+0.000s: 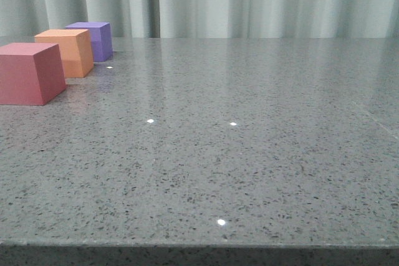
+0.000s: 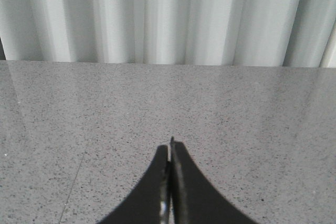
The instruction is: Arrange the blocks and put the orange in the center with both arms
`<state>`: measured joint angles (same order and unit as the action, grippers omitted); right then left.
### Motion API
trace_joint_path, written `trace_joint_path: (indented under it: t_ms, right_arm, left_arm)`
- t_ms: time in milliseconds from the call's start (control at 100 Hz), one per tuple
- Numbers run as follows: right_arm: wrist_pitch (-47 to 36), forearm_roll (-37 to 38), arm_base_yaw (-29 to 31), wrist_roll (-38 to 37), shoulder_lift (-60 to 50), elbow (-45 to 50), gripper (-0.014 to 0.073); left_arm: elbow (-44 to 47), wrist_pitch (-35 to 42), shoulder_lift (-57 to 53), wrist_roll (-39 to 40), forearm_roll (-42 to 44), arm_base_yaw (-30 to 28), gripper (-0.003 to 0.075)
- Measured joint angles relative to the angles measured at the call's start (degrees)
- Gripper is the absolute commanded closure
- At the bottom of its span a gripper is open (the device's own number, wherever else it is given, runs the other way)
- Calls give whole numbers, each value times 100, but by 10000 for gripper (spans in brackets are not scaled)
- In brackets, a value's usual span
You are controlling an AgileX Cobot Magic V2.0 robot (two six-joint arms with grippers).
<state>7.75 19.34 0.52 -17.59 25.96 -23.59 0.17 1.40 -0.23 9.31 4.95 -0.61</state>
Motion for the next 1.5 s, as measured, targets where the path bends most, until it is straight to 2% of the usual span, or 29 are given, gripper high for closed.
trace_joint_path:
  t_ms: [230,690,870,1060,1499]
  right_arm:
    - [0,-792,0,792,-310,171,662]
    - [-149,-1649,0,939,-2578,1994,662]
    - [-424,-1743,0,939,-2655,2490,662]
    - [-775,-1743,0,939,-2655,2521,662]
    - [-843,-1743,0,939,-2655,2521,662]
  left_arm:
    - [0,0,0,0,0,0,741]
    - [0,0,0,0,0,0,741]
    - [0,0,0,0,0,0,741]
    - [0,0,0,0,0,0,741]
    - [0,0,0,0,0,0,741]
